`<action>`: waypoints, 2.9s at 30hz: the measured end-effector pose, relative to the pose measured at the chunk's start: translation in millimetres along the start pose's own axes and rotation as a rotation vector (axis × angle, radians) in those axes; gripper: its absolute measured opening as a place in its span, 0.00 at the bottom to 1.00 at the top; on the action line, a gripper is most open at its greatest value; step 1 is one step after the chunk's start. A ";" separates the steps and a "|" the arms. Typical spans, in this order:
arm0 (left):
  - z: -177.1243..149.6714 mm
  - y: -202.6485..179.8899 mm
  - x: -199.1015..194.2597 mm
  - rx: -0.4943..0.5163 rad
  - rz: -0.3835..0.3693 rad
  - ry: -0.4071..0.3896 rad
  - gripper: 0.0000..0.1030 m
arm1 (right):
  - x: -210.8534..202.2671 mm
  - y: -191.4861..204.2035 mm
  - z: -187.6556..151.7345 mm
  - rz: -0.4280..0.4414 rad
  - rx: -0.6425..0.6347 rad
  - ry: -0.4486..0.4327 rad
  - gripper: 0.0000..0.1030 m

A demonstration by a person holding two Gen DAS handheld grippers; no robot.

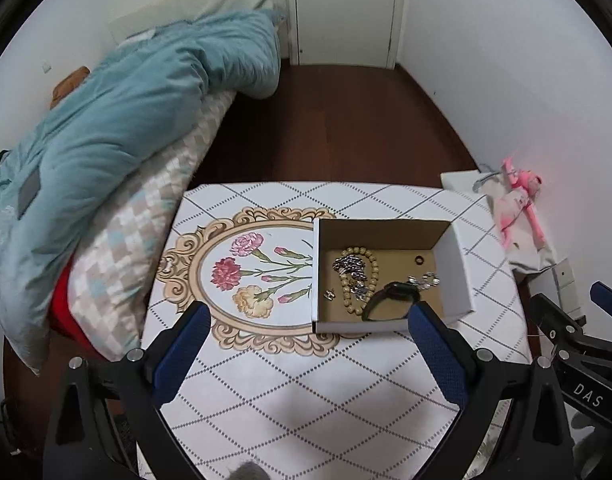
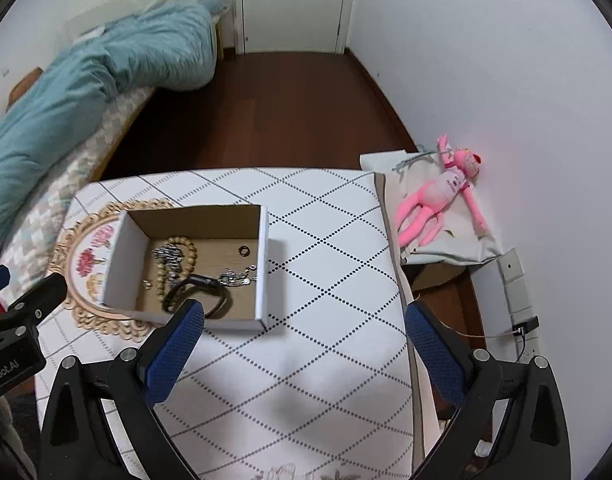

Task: Organize jewelry

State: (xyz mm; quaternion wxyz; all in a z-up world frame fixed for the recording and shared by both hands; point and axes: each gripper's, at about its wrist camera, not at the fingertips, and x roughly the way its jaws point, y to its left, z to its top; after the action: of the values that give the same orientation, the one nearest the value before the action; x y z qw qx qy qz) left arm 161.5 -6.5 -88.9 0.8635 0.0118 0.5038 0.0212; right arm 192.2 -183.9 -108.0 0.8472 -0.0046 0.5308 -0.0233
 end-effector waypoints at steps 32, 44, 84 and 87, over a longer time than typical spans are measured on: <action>-52.6 6.5 -182.5 -0.015 -0.049 -0.205 0.98 | -224.2 -10.8 -61.4 -0.002 0.015 -0.279 1.00; -37.4 9.4 -160.5 -0.022 -0.027 -0.142 0.98 | -220.5 -14.4 -47.3 -0.001 0.031 -0.265 1.00; 3.2 14.6 -74.6 -0.034 0.008 0.016 0.98 | -102.4 11.1 13.5 -0.011 -0.030 -0.020 1.00; 1.7 15.1 -75.2 -0.029 0.010 0.014 0.98 | -103.8 12.7 13.1 -0.007 -0.033 -0.021 1.00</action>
State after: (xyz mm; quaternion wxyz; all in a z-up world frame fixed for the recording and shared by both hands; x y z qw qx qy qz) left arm 125.6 4.9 -22.0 0.8600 0.0017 0.5093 0.0327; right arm 159.2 -166.8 -9.4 0.8525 -0.0206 0.5220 -0.0176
